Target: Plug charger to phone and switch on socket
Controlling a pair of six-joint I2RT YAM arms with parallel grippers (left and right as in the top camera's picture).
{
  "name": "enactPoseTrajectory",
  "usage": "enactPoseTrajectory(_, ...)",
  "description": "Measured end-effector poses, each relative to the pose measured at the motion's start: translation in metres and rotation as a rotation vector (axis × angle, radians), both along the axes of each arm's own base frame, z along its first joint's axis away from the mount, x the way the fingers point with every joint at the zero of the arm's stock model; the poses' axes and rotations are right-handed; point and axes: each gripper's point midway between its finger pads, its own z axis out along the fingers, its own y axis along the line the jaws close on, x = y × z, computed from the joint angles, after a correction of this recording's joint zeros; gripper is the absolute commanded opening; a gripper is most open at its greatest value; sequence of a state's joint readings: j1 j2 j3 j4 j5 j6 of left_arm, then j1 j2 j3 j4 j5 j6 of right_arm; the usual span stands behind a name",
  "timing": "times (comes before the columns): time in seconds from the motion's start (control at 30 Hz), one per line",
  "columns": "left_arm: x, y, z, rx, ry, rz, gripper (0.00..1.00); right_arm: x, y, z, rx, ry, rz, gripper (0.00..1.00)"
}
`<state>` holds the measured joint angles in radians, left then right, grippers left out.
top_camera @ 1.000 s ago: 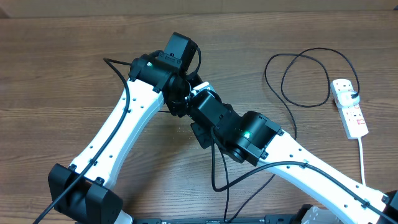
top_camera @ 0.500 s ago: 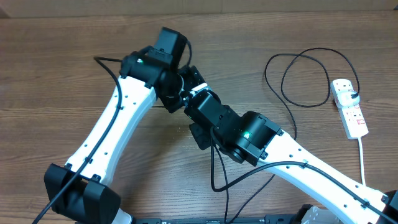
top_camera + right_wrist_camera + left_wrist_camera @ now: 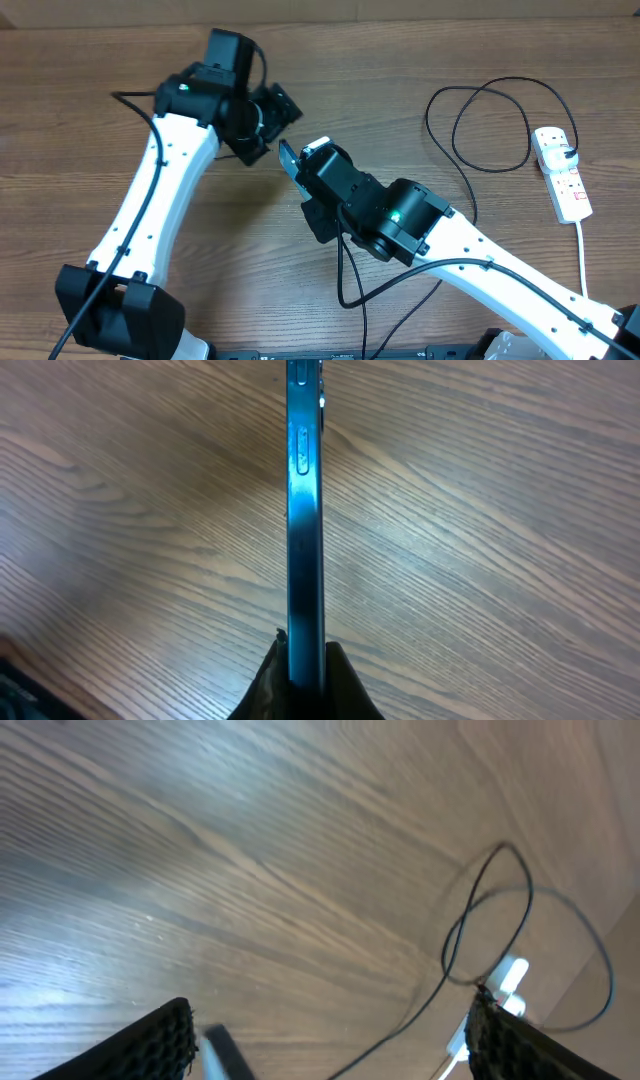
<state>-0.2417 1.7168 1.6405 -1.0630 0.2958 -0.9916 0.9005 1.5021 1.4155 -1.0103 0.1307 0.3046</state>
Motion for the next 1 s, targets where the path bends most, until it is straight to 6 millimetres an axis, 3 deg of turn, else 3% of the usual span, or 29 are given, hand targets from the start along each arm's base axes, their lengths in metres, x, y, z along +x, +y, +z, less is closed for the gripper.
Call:
enactPoseTrajectory(0.23, 0.016, 0.052, -0.001, 0.03, -0.018, 0.098, 0.87, 0.03, -0.022, 0.002, 0.042, 0.012, -0.121, 0.04)
enactPoseTrajectory(0.27, 0.018, 0.061, -0.001, 0.045, -0.025, 0.108, 0.89, 0.035, -0.026, 0.003, 0.052, 0.011, -0.139, 0.04)
enactPoseTrajectory(0.3, 0.02, 0.07, -0.002, 0.066, -0.031, 0.117, 1.0, 0.04, -0.03, 0.004, 0.062, 0.013, -0.155, 0.04)
enactPoseTrajectory(0.57, 0.011, 0.137, -0.013, 0.248, 0.016, 0.212, 1.0, 0.075, -0.058, -0.002, 0.113, 0.043, -0.267, 0.04)
enactPoseTrajectory(0.77, 0.01, 0.146, -0.013, 0.286, 0.018, 0.228, 1.0, 0.102, -0.066, -0.029, 0.163, 0.128, -0.311, 0.04)
enactPoseTrajectory(1.0, 0.01, 0.147, -0.014, 0.294, 0.018, 0.23, 1.0, 0.125, -0.052, -0.084, 0.225, 0.27, -0.298, 0.04)
